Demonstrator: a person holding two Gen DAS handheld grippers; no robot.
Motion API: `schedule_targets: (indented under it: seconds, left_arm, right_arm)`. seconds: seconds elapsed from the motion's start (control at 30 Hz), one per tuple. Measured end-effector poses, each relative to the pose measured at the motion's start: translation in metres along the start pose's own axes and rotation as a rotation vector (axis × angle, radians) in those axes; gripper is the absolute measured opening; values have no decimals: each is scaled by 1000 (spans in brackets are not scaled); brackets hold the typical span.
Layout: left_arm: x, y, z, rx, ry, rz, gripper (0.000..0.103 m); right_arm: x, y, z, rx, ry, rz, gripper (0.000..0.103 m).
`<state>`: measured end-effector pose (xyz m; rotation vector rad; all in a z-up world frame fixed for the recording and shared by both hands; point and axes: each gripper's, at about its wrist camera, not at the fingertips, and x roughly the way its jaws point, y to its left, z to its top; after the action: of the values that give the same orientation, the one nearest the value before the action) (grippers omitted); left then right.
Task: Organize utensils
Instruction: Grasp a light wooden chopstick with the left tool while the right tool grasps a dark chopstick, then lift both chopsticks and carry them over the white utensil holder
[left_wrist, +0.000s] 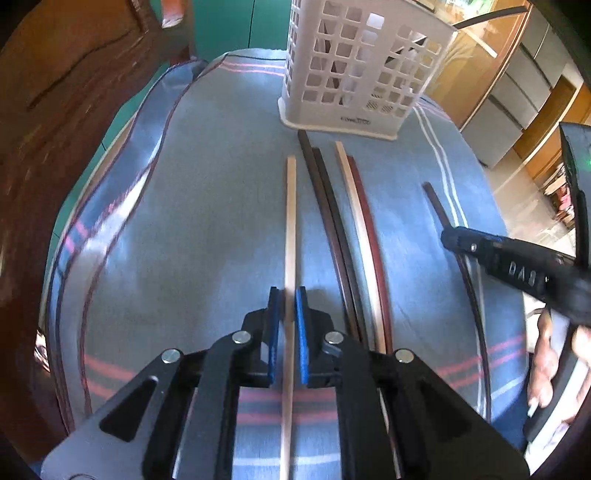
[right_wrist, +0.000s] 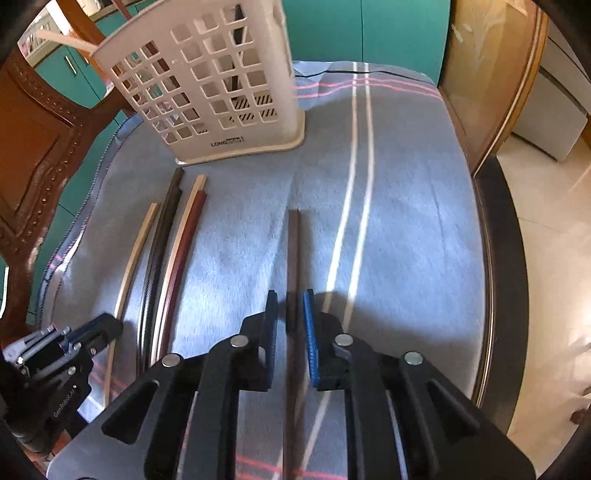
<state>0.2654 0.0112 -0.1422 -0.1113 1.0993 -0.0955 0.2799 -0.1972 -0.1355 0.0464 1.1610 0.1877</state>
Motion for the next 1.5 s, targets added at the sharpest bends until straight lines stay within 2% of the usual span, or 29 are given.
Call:
schedule_targets:
  seconds: [0.13,0.3,0.47,0.53,0.93,0.97,1.1,1.13,1.17,1.33,1.5]
  left_arm:
    - [11,-6,20,37,4,44,11]
    - [19,-15,35,87,4,95,13]
    - [22,-13,42,94,-16,133,27]
    - [23,-12,44,91,-17,136,29]
    - [19,-19,40,112,-24,157,29]
    - [21,-18,40,112,-23,152,27]
    - [23,-19,42,116,-16,109,11]
    - [24,-22,42,119,-16,105,7]
    - [24,-24,42,119,-18,111,7]
    - [14,-26,38,84,-36,83,7]
    - [-30,-34,38,103,-132,56,7]
  right_arm:
    - [11,17,13,-56,-17,-60,15]
    - [21,24,29,-99,-30,-91,15]
    - [23,25,32,-126,-53,-107,15]
    - [25,26,32,-135,-61,-116,15]
    - [21,33,27,-166,-90,-139,15]
    - [20,36,24,-164,-91,-138,15]
    - [17,32,22,-149,-89,-111,15]
    - [16,30,22,-146,-89,-101,11]
    - [16,27,23,-140,-89,-81,8]
    - [7,19,25,-96,-105,1,7]
    - [-41,18,22,-94,-207,71,7]
